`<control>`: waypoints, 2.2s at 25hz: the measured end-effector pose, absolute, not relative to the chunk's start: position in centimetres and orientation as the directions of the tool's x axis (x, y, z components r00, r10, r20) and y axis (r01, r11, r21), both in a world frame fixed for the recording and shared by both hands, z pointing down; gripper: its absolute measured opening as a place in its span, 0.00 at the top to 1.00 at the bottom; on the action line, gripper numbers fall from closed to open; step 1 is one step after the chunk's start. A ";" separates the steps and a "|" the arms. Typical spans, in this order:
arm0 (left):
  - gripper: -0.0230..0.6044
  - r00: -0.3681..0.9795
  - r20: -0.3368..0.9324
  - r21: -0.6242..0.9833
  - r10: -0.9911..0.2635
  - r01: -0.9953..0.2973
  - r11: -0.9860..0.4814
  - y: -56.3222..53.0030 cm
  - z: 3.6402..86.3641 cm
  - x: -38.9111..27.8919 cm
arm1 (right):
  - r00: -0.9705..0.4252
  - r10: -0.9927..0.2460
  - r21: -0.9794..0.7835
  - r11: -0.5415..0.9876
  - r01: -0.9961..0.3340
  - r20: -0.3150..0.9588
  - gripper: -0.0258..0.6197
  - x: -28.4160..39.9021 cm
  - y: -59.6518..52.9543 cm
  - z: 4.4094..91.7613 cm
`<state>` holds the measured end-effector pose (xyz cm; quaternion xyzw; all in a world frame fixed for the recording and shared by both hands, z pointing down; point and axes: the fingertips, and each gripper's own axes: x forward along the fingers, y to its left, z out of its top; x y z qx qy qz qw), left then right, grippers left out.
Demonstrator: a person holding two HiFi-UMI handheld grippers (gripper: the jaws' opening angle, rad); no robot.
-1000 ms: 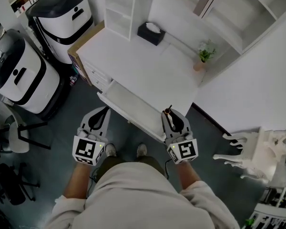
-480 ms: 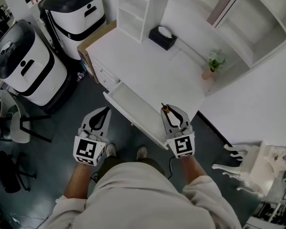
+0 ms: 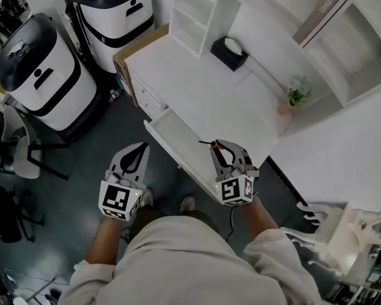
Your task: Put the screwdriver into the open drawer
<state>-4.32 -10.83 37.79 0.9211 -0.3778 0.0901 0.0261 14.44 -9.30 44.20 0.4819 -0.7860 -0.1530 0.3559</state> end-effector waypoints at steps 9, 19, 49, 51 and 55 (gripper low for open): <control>0.96 0.658 0.199 -0.015 -0.727 -0.739 -0.673 -10.9 38.3 -5.5 | -0.229 -0.817 0.698 0.572 -0.430 0.529 0.84 13.9 -10.9 48.8; 0.96 0.607 0.218 -0.017 -0.764 -0.781 -0.625 -10.3 38.9 -7.2 | -0.217 -0.763 0.680 0.642 -0.353 0.608 0.84 13.7 -11.9 52.9; 0.96 0.485 0.367 0.002 -0.793 -0.853 -0.521 -10.7 43.6 -12.1 | -0.133 -0.528 0.442 0.802 -0.402 0.839 0.84 13.8 -14.7 70.5; 0.96 0.483 0.375 0.005 -0.791 -0.855 -0.519 -10.8 43.9 -12.3 | -0.122 -0.509 0.422 0.805 -0.416 0.852 0.84 13.9 -14.6 71.6; 0.96 0.478 0.390 0.008 -0.787 -0.856 -0.516 -11.4 44.6 -12.8 | -0.096 -0.478 0.392 0.805 -0.445 0.873 0.84 14.0 -14.9 73.6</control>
